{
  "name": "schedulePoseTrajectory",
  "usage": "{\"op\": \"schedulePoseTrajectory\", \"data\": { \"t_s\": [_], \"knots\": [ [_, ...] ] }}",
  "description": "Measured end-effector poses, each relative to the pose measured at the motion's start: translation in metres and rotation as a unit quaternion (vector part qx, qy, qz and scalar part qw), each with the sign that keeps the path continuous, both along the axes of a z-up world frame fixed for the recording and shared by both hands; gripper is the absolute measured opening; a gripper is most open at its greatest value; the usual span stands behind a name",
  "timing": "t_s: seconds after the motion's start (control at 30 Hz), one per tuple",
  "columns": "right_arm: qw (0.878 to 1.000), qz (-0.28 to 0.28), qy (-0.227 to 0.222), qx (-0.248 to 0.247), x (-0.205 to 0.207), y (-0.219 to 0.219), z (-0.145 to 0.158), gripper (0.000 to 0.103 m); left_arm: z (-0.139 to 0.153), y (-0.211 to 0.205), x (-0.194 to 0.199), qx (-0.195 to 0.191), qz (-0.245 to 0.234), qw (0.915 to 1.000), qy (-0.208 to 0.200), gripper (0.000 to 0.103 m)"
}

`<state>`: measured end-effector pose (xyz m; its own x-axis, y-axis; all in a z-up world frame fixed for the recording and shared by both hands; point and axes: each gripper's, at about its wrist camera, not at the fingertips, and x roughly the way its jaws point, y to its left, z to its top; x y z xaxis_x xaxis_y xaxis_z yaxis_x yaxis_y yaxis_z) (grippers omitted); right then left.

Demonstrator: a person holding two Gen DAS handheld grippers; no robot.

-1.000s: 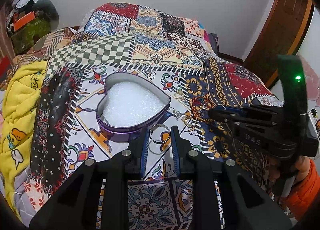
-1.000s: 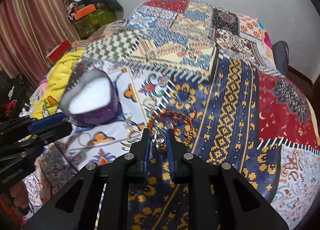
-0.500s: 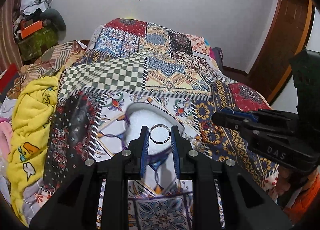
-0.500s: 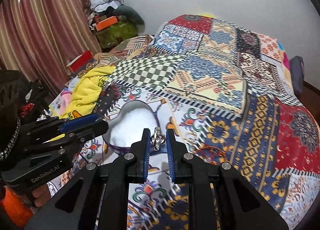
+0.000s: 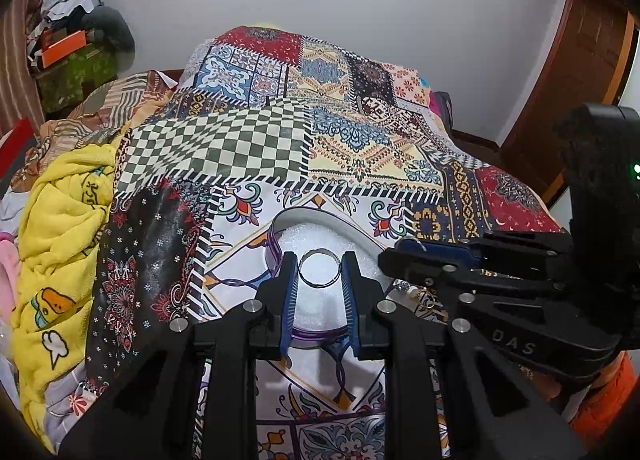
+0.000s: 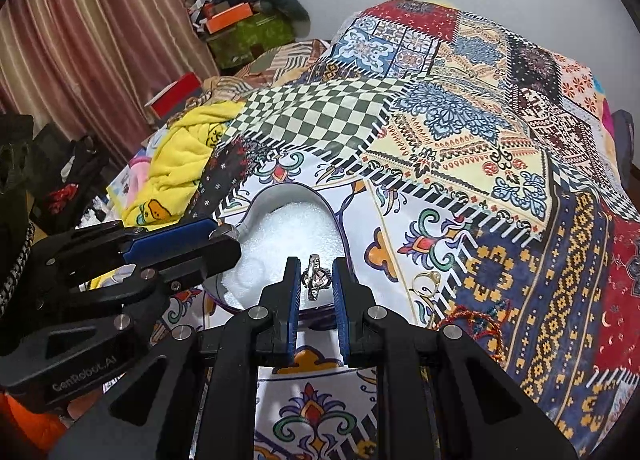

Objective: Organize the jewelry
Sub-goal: 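Drop the silver ring into the heart tin with the left tool while the right tool drops the earring in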

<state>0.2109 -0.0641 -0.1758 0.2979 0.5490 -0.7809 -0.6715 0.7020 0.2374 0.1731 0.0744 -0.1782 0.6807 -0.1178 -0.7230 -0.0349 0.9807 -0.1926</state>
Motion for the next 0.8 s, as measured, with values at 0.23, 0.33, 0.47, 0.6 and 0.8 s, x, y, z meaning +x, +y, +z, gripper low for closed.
{"op": "schedulePoseTrajectory", "data": {
  "t_s": [0.23,0.33,0.47,0.6,0.8],
  "knots": [
    [1.000,0.012,-0.002,-0.011,0.000,0.005,-0.005,0.014,-0.008,0.000,0.005,-0.003,0.000,0.9999,0.011,0.021],
    [1.000,0.014,-0.005,-0.017,-0.001,0.005,-0.007,0.014,-0.010,0.003,0.007,-0.009,0.000,0.9998,0.015,0.021],
    [1.000,0.017,0.001,-0.018,0.001,0.005,-0.006,0.015,-0.010,0.002,0.006,-0.006,-0.004,0.9999,0.016,0.021],
    [1.000,0.016,-0.003,-0.022,-0.001,0.004,-0.003,0.018,-0.009,0.003,0.006,-0.006,-0.006,0.9998,0.018,0.021],
    [1.000,0.000,-0.012,-0.010,-0.006,-0.009,0.013,0.018,-0.002,0.005,0.001,-0.006,0.002,0.9999,0.013,0.021]
  ]
}}
